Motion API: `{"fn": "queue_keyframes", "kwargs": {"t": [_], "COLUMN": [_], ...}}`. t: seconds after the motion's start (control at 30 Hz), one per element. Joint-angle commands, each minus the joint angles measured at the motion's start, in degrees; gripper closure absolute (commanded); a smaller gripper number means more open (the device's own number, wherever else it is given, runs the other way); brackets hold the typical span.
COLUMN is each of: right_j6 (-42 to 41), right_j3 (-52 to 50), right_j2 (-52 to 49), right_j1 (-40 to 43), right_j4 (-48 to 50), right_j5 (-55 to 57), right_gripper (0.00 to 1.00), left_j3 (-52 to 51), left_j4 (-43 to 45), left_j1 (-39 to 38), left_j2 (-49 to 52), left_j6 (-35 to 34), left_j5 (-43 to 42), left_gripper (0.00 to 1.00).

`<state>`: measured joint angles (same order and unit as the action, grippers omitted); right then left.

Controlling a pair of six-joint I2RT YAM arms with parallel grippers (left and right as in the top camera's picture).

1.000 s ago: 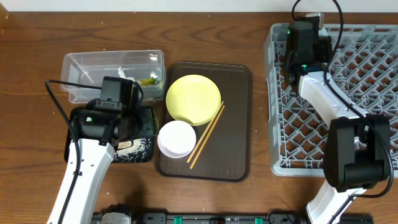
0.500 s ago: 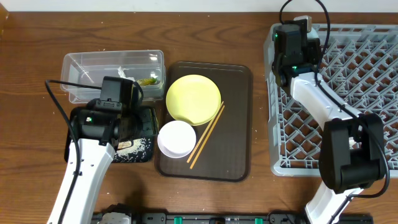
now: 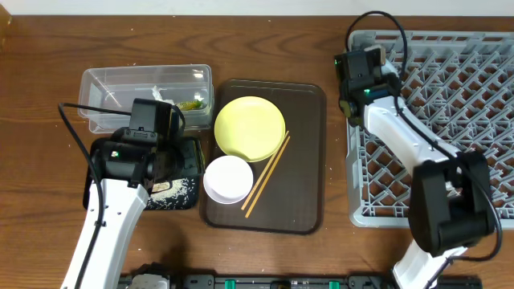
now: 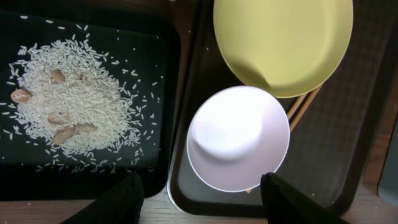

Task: Sort waste into correct bins and load items into the dishwasher rack
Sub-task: 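Move the right gripper to the white bowl on the brown tray and grasp it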

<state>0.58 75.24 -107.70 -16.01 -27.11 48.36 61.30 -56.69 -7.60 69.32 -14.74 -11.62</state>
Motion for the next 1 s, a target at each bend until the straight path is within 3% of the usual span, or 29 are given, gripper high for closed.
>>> {"fn": "queue_keyframes", "kwargs": {"t": [0.0, 0.13, 0.27, 0.37, 0.5, 0.97], "right_j6": [-5.6, -6.8, -6.8, -6.8, -6.8, -10.8], "right_j3": [-0.2, -0.2, -0.2, -0.2, -0.2, -0.3], "right_j2": [5.5, 11.3, 17.8, 21.1, 21.8, 11.8], "right_j1": [-0.9, -0.9, -0.9, -0.9, -1.8, -20.7], "right_j4": [-3.3, -7.0, -9.0, -10.5, -13.4, -19.0], "right_j5": [-2.6, -12.3, -28.1, -44.7, -58.7, -62.1], "right_gripper": [0.56, 0.43, 0.41, 0.44, 0.50, 0.44], "left_j3": [-0.3, -0.3, -0.3, -0.3, -0.3, -0.3], "left_j4": [-0.3, -0.5, -2.5, -4.6, -6.4, -7.4], "left_j1": [0.2, 0.2, 0.2, 0.6, 3.7, 19.1], "left_j2": [-0.1, -0.1, -0.1, -0.1, -0.8, -5.0], "left_j6": [0.5, 0.5, 0.5, -1.0, -1.9, -3.6], "left_j5": [0.5, 0.9, 4.7, 8.1, 9.4, 9.1], "left_gripper": [0.33, 0.29, 0.28, 0.28, 0.28, 0.23]}}
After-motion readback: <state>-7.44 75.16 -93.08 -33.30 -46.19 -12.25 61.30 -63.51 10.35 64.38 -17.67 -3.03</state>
